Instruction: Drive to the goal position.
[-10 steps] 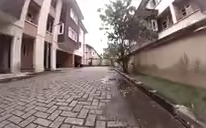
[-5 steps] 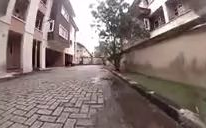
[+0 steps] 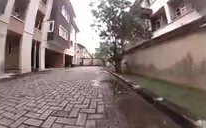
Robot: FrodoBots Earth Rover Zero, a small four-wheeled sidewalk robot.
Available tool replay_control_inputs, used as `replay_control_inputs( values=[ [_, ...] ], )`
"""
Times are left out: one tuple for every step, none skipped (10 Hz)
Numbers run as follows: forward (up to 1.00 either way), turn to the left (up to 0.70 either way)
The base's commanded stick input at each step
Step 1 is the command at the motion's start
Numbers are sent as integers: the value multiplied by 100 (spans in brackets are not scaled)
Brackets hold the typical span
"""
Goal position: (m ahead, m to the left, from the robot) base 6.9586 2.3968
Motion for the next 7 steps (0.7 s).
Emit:
replay_control_inputs(
  values=[
    [50,0],
    [50,0],
    [50,0],
    [50,0],
    [50,0],
    [50,0],
    [50,0]
  ],
)
